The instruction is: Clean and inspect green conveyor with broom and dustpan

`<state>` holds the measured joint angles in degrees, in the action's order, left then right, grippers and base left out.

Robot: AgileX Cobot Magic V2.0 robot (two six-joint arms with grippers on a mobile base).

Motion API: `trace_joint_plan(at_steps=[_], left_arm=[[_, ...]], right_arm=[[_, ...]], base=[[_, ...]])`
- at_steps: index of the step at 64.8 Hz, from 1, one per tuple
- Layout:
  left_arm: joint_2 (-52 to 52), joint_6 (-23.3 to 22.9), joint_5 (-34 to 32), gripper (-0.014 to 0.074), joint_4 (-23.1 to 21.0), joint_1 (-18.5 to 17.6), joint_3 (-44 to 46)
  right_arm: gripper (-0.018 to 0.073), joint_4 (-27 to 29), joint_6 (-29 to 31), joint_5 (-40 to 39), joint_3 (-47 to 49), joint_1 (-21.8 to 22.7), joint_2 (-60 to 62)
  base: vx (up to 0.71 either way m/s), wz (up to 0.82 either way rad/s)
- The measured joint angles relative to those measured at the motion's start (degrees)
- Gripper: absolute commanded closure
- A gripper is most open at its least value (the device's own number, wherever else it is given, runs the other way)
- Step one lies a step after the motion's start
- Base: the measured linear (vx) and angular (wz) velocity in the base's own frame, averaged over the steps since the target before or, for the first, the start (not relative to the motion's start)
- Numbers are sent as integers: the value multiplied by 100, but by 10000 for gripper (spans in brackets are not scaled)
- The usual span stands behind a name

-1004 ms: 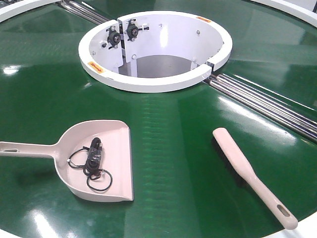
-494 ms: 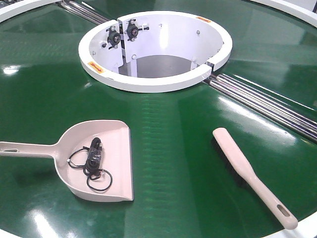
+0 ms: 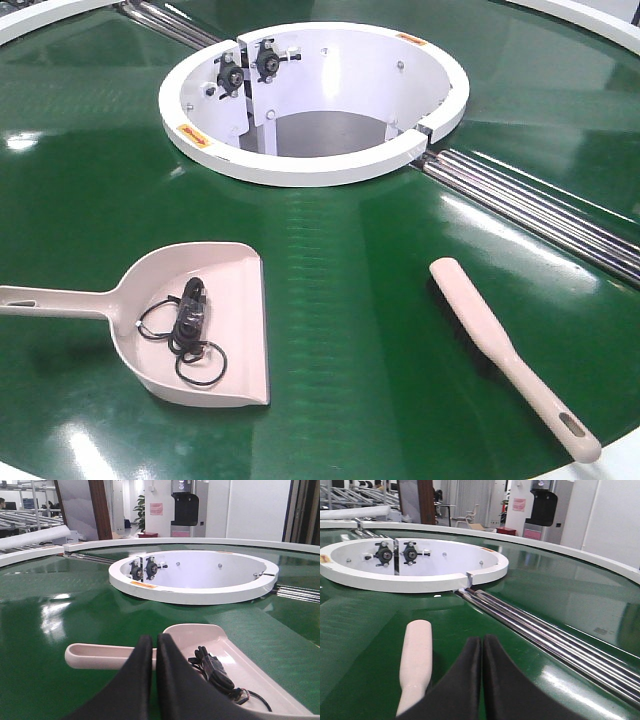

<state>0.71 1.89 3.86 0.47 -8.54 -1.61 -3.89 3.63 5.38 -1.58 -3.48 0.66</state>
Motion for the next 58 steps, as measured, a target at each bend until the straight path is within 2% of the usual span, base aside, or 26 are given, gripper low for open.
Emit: trace_joint_plan(at_steps=[10,23,58], left_arm=[[0,0,0,602,0,0,0],[0,0,0,602,-4,0,0],[0,0,0,602,-4,0,0]], right_arm=[[568,5,-24,7,0,8,0],[568,15,-363,1,0,8,0],[568,15,-363,1,0,8,0]], base=[[0,0],[0,0],[0,0]])
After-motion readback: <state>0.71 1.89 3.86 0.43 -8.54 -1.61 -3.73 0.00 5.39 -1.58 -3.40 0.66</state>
